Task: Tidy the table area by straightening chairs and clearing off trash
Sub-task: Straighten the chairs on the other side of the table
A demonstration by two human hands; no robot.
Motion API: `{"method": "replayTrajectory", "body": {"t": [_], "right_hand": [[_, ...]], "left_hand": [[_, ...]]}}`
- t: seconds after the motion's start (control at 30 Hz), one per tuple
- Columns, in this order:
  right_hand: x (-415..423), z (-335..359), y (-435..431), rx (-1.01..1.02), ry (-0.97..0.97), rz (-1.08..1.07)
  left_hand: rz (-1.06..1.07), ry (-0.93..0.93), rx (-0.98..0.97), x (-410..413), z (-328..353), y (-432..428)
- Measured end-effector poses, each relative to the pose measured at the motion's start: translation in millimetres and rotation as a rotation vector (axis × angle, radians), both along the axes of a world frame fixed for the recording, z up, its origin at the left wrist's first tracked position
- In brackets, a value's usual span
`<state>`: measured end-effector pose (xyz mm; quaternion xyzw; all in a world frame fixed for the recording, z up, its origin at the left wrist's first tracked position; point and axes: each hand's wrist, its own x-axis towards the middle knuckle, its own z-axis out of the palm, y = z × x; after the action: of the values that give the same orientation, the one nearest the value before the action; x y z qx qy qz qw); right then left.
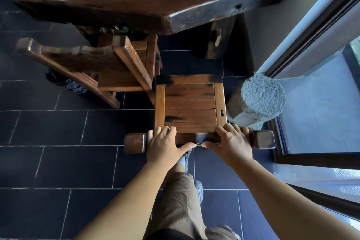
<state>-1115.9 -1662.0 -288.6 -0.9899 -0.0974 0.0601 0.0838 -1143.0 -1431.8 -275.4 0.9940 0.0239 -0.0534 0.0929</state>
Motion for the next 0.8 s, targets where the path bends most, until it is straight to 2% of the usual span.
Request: {"method": "replayTrajectory", "body": {"t": [0.27, 0.8], "right_hand": [[35, 1, 3, 0.009, 0.065, -0.015], [129, 0, 28, 0.012, 0.034, -0.012]], "left_hand": [[0.006, -0.024, -0.011, 30, -1, 3], [0.002, -0.05, -0.015, 127, -8, 28]]}}
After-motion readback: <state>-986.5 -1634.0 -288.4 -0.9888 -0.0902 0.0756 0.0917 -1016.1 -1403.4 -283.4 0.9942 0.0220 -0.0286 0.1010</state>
